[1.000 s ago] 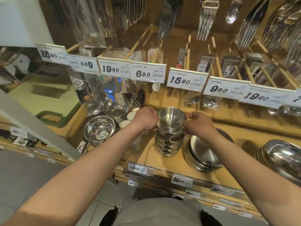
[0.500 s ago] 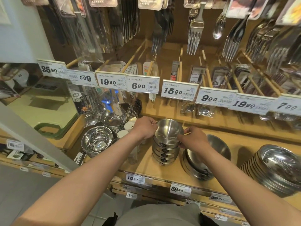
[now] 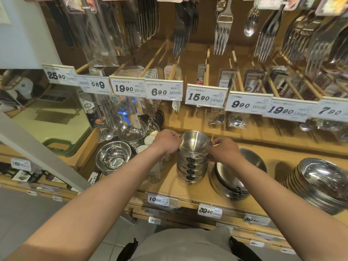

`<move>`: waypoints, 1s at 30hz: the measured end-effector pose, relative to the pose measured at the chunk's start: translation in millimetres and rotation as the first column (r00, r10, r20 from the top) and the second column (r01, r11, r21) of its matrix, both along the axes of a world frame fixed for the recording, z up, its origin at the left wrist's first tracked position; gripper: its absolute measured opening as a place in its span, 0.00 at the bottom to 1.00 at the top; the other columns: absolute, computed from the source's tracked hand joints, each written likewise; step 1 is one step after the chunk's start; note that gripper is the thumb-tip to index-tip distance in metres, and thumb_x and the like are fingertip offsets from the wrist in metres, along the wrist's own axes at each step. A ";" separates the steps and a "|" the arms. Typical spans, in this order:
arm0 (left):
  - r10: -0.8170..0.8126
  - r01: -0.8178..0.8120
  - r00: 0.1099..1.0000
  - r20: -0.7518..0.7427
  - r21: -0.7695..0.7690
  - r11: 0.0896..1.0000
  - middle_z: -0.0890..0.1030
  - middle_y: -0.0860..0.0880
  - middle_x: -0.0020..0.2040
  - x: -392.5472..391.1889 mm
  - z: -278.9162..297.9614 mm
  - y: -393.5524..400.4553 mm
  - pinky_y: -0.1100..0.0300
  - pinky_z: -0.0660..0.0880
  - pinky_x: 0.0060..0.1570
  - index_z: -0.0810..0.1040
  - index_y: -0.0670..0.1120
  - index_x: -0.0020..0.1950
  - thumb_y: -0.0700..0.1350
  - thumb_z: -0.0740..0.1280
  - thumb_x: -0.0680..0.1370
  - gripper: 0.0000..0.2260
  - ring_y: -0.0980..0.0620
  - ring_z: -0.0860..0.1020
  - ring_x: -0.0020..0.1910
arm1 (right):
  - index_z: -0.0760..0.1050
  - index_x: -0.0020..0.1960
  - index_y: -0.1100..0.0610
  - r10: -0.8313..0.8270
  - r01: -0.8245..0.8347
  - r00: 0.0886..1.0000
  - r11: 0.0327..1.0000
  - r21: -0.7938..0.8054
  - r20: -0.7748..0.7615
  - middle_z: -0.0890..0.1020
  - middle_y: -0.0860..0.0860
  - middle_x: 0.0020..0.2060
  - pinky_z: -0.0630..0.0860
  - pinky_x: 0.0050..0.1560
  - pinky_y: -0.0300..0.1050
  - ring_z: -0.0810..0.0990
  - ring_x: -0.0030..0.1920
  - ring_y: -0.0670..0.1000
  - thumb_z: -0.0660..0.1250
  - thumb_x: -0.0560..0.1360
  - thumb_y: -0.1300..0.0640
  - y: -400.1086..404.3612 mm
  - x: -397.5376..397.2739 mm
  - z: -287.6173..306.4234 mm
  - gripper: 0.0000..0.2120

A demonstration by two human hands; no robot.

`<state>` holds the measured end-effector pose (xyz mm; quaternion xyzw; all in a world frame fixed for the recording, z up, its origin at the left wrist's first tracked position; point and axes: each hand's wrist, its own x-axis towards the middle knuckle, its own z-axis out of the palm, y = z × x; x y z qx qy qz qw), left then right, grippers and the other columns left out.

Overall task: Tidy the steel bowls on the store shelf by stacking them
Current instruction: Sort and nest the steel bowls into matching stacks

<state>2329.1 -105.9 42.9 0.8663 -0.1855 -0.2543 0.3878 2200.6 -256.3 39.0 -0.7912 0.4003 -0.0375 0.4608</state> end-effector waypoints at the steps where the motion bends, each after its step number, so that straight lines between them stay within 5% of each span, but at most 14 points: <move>1: 0.003 -0.003 1.000 -0.002 0.002 1.000 0.75 0.45 0.38 0.0 -0.1 0.0 0.57 0.72 0.40 0.75 0.47 0.44 0.43 0.65 0.80 0.05 0.49 0.72 0.37 | 0.80 0.47 0.63 -0.001 0.001 1.000 1.000 -0.001 -0.004 0.86 0.54 0.36 0.84 0.51 0.54 0.86 0.32 0.49 0.73 0.73 0.56 -0.4 0.3 -0.2 0.09; 7: 0.036 -0.035 0.999 -0.026 0.015 0.999 0.79 0.44 0.39 -1.5 -1.6 0.8 0.45 0.80 0.54 0.77 0.46 0.44 0.43 0.63 0.80 0.06 0.47 0.78 0.39 | 0.80 0.52 0.69 -0.014 0.014 1.000 1.000 0.004 0.021 0.86 0.61 0.42 0.84 0.51 0.57 0.87 0.35 0.52 0.72 0.74 0.58 0.1 0.7 0.1 0.14; 15: 0.073 -0.075 0.993 -0.092 -0.018 0.997 0.79 0.46 0.32 -3.4 -2.1 3.8 0.54 0.78 0.45 0.74 0.47 0.36 0.46 0.65 0.78 0.11 0.47 0.81 0.35 | 0.78 0.54 0.65 -0.020 0.018 0.999 0.999 0.044 0.034 0.80 0.50 0.35 0.84 0.51 0.57 0.85 0.38 0.52 0.69 0.77 0.56 3.7 -3.8 2.2 0.12; 21: 0.079 -0.086 0.984 -0.162 -0.040 0.995 0.79 0.41 0.37 -3.1 -5.2 9.1 0.50 0.80 0.46 0.77 0.44 0.45 0.47 0.66 0.79 0.07 0.46 0.80 0.33 | 0.79 0.54 0.67 -0.011 0.010 1.000 0.998 0.069 0.015 0.79 0.52 0.38 0.84 0.52 0.55 0.84 0.35 0.50 0.67 0.79 0.53 4.0 -5.1 3.3 0.15; 25: 0.085 -0.127 0.939 -0.332 -0.108 0.986 0.76 0.47 0.34 -2.7 -6.5 8.2 0.50 0.83 0.49 0.76 0.43 0.46 0.48 0.66 0.81 0.09 0.53 0.76 0.26 | 0.80 0.52 0.64 0.011 -0.011 1.000 0.993 0.118 -0.007 0.78 0.51 0.37 0.84 0.50 0.50 0.83 0.41 0.51 0.66 0.79 0.50 3.3 -6.8 3.0 0.15; 27: 0.084 -0.138 0.923 -0.376 -0.119 0.983 0.78 0.48 0.36 -4.9 -5.7 7.7 0.54 0.83 0.45 0.76 0.43 0.50 0.53 0.66 0.81 0.12 0.55 0.78 0.31 | 0.79 0.55 0.64 0.012 -0.012 1.000 0.983 0.186 0.004 0.76 0.51 0.39 0.84 0.43 0.44 0.79 0.42 0.50 0.65 0.80 0.49 4.7 -7.2 1.9 0.17; 30: 0.092 -0.162 0.890 -0.446 -0.120 0.979 0.84 0.43 0.52 -7.7 -4.9 7.5 0.54 0.83 0.47 0.77 0.44 0.61 0.57 0.62 0.82 0.18 0.47 0.83 0.51 | 0.76 0.53 0.56 -0.010 0.007 1.000 0.957 0.291 0.009 0.77 0.51 0.46 0.82 0.47 0.47 0.77 0.45 0.50 0.64 0.80 0.46 7.8 -6.6 0.2 0.13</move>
